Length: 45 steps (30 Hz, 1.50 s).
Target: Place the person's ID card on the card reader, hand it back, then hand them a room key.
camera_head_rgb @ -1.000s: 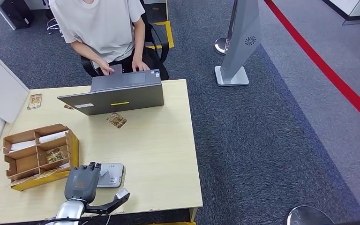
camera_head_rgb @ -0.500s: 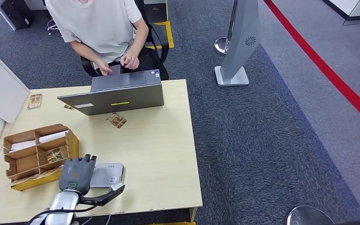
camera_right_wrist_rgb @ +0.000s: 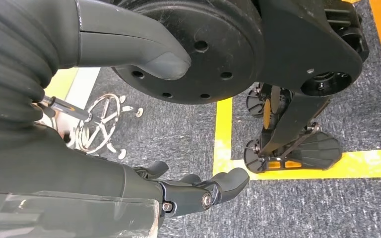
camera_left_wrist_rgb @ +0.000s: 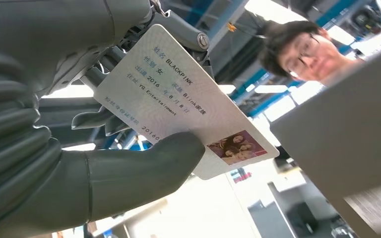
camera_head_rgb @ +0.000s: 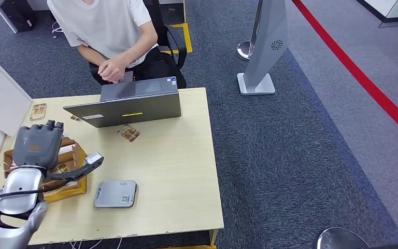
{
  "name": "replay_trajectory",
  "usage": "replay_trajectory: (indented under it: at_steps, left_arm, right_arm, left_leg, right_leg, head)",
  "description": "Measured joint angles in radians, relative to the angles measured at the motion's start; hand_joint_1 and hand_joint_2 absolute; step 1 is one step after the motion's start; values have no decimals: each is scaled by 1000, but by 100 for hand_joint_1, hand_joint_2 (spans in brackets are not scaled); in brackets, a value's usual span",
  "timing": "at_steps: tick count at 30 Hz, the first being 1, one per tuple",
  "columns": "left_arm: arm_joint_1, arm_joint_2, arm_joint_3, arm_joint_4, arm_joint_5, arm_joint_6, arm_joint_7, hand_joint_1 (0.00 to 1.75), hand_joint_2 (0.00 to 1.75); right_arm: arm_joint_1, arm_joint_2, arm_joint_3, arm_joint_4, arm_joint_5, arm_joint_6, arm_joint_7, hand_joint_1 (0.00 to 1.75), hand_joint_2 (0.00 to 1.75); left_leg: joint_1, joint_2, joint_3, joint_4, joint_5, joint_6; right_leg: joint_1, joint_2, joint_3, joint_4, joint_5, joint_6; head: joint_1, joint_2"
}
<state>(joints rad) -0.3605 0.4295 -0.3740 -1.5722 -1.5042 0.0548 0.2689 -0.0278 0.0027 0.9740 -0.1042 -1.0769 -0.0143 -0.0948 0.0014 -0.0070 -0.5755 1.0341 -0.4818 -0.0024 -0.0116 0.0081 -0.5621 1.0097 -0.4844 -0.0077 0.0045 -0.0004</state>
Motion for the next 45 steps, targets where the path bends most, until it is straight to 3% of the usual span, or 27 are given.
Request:
replay_trajectory:
  at_steps: [8, 17, 31, 35, 45]
  left_arm:
    - [-116, 58, 43, -32, 0, -58, -47, 175, 175]
    - [-138, 76, 53, -39, 0, -67, -29, 175, 175]
    - [-325, 103, 14, -71, 0, -211, -26, 175, 175]
    - [-340, 99, -13, -89, 0, -232, -42, 0, 175]
    - [-339, 53, -38, -149, 0, -245, -72, 0, 175]
  right_arm:
    - [-2, 0, 3, -8, 0, 1, -10, 0, 175]
    - [-6, 0, 4, -13, 0, 4, -18, 0, 175]
    - [-19, 1, 26, -21, 4, 6, -33, 0, 175]
    - [-19, 4, 28, -23, 4, 6, -31, 0, 175]
    - [-20, 5, 30, -24, 0, 5, -35, 0, 175]
  left_leg:
    - [0, 0, 0, 0, 0, -1]
    - [0, 0, 0, 0, 0, -1]
    - [0, 0, -1, 0, 1, -1]
    - [0, 0, -1, 0, 1, -1]
    - [0, 1, -1, 0, 1, -1]
  right_leg:
    - [0, 0, 0, 0, 0, 0]
    - [0, 0, -1, 0, 0, 0]
    - [0, 1, -1, 0, 1, 0]
    - [0, 1, -1, 0, 1, 0]
    - [0, 1, -2, 0, 1, 0]
  head:
    - [0, 0]
    - [0, 0]
    - [0, 0]
    - [0, 0]
    - [0, 0]
